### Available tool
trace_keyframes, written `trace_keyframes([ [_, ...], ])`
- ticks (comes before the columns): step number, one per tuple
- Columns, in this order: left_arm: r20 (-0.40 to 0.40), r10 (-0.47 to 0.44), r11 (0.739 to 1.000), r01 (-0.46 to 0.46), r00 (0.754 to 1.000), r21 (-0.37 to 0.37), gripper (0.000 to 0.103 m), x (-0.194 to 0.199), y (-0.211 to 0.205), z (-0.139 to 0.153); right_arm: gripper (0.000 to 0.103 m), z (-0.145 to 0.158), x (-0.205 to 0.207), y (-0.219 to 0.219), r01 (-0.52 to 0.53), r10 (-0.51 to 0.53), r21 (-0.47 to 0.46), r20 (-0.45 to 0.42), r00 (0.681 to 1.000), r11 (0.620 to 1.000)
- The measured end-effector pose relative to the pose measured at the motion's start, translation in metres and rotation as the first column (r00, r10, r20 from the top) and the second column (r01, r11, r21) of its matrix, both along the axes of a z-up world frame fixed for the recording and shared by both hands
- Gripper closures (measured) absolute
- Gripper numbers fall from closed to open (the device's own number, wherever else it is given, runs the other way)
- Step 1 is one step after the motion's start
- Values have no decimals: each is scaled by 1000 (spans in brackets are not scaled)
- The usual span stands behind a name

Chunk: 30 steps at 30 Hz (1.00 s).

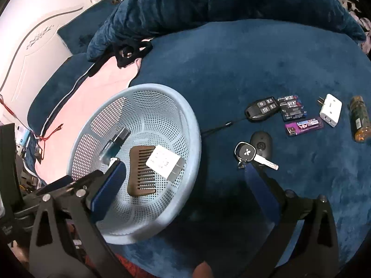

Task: Organize rigid objects
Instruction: 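Withdraw both tools from the basket toward the keys and fobs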

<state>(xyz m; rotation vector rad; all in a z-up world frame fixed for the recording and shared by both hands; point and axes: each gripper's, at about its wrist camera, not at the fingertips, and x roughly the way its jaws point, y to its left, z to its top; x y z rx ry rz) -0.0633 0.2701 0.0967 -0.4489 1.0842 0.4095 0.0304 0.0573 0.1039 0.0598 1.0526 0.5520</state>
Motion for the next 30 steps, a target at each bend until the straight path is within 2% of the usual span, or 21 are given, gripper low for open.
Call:
trace_keyframes([
  [10,-7,-16,1000,16,1000,11,1,0,-10,1,0,-4,3,-15,16,-17,-12,-53,998,1000],
  [21,-6,-44,999,44,999,27,1,4,-26,6,0,-6,2,-29,23,-25,-29,-68,997,999],
  [30,-1,-82,996,82,997,27,0,9,-45,11,0,-9,6,-52,73,-75,-29,-85,994,997],
])
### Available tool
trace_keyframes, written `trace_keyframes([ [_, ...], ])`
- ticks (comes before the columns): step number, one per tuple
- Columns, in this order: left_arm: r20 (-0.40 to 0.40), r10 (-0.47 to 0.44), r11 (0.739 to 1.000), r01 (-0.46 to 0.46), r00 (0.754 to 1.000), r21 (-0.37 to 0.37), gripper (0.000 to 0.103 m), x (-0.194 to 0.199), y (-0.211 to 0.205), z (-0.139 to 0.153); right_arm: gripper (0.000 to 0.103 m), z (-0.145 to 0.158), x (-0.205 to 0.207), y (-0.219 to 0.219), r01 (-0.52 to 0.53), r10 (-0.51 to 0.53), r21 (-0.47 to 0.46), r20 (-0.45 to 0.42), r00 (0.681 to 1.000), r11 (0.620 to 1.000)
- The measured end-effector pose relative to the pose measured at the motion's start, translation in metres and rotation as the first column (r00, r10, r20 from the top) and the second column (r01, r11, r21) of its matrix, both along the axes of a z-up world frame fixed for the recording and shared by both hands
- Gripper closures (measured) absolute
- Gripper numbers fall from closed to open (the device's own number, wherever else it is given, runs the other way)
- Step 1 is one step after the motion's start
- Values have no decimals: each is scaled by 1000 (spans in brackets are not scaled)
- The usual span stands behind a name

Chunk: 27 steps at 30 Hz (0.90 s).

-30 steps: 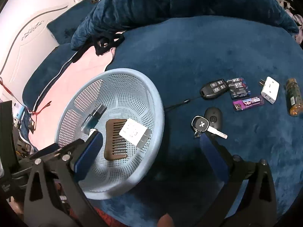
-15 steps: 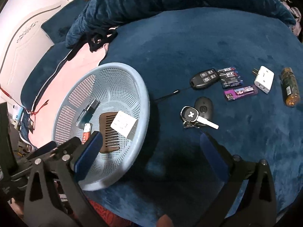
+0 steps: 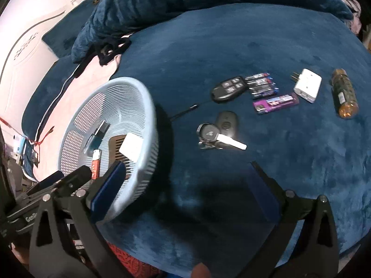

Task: Organize rigid objects
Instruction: 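Withdraw both tools from the basket toward the keys and fobs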

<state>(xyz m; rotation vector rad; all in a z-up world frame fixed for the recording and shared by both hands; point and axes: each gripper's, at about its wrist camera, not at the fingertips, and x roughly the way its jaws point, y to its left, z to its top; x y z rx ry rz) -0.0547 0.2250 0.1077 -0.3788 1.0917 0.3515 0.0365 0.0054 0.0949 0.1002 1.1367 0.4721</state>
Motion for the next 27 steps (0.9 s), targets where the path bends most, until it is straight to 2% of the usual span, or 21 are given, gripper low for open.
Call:
trace_keyframes([
  [17,14,-136,991,136,991,8,0,23,-54,7,0,-1,6,-72,205,-204,17,-35,978,979],
  [27,45,-231,973,230,972,22,1,44,-96,11,0,-1,8,-120,360,-358,43,-47,932,932],
])
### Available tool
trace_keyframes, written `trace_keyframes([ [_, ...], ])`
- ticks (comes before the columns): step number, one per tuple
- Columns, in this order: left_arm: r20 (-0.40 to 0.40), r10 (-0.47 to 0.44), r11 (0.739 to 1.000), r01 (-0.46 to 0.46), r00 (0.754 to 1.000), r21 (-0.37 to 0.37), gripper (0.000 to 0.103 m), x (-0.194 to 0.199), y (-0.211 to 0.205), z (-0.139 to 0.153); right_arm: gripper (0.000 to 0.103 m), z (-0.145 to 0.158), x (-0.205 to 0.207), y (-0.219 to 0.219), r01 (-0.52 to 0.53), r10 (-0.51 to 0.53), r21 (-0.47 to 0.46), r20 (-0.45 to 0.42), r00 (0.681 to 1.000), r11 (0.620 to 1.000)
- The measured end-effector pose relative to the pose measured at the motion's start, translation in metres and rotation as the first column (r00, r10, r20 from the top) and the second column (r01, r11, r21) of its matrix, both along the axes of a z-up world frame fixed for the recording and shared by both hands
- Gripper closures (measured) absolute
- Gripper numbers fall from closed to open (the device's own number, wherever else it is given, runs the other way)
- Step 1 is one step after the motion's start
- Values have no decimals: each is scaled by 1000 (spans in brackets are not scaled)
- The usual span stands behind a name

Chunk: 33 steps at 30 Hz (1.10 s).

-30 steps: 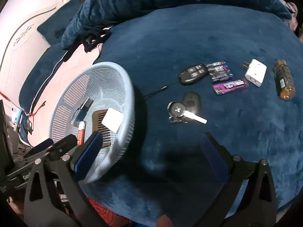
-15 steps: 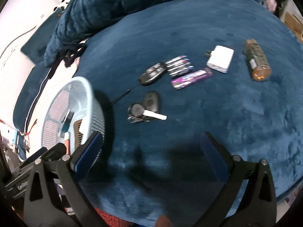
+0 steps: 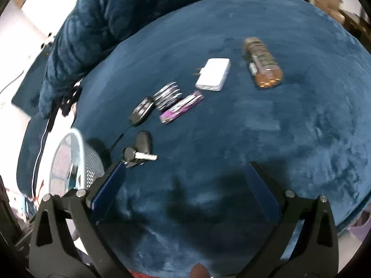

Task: Organize rigid objects
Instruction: 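Withdraw both tools from the basket toward the keys and fobs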

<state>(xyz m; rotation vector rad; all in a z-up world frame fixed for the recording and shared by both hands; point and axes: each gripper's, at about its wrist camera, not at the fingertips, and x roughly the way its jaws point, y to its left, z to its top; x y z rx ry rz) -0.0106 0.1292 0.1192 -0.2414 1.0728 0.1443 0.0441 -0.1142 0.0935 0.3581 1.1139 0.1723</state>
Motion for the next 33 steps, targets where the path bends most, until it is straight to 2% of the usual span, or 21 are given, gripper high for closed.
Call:
trace_keyframes([
  [9,36,-109,994,108,993,24,1,36,-58,-1,0,6,0,-32,140,-141,18,43,989,990],
  [14,8,-103,994,102,995,26,1,59,-79,-21,0,7,2,-47,208,-209,19,59,976,978],
  [20,-59,-53,999,53,997,-1,1,75,-96,-55,0,0,9,-52,221,-222,37,34,974,975],
  [22,-65,-14,1000,15,998,17,1,78,-97,-65,0,-1,11,-52,218,-219,32,35,975,975],
  [26,-76,111,994,-110,991,16,2,84,-87,-83,0,-3,19,-52,208,-208,3,41,977,978],
  [31,-65,241,969,-244,968,-42,3,90,-64,-103,0,-10,32,-48,196,-195,-93,18,981,976],
  [32,-51,252,966,-255,966,-43,4,91,-62,-104,0,-12,34,-48,192,-192,-96,10,981,977],
  [33,-36,261,964,-262,965,-39,12,93,-61,-104,0,-14,35,-48,189,-190,-93,4,982,978],
])
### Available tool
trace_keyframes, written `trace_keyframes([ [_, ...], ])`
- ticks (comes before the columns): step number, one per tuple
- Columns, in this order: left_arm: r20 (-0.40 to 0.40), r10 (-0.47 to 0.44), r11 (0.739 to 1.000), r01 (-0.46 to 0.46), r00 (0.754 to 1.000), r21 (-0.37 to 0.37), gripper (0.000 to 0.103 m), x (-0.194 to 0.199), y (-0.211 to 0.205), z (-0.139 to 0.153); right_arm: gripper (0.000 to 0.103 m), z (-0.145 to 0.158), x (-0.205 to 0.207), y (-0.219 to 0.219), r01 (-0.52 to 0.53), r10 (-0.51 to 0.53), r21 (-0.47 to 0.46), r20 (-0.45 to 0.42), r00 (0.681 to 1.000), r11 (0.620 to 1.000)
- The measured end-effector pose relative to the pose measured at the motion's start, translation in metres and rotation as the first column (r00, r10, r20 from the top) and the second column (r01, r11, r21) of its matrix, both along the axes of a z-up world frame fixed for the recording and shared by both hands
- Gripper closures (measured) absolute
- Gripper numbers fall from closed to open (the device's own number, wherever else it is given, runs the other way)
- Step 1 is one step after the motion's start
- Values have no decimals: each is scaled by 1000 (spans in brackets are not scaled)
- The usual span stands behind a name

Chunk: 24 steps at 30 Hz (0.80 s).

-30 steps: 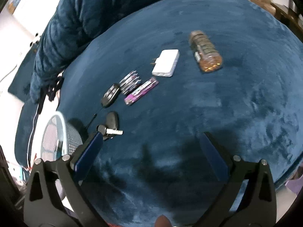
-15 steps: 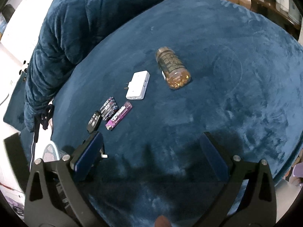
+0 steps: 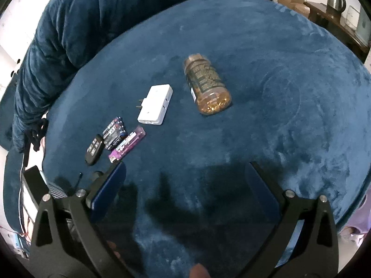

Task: Organize rigid objects
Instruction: 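Withdraw both tools from the basket toward the keys and fobs, then grasp the grey car key with the left tool while the right tool grasps the purple lighter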

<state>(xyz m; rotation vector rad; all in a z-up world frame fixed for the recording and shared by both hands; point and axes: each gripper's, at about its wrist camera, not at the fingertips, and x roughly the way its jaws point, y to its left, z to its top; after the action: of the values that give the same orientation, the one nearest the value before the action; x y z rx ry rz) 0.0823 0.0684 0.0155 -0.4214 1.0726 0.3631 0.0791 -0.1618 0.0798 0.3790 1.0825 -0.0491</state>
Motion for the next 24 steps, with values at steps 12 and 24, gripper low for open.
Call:
trace_keyframes([
  [12,65,-139,989,142,988,-49,64,-16,0,14,0,-20,28,27,-71,72,21,-74,995,997],
  [24,78,-197,974,204,977,-95,63,-14,16,5,5,-44,75,75,-177,171,-41,-125,977,983],
])
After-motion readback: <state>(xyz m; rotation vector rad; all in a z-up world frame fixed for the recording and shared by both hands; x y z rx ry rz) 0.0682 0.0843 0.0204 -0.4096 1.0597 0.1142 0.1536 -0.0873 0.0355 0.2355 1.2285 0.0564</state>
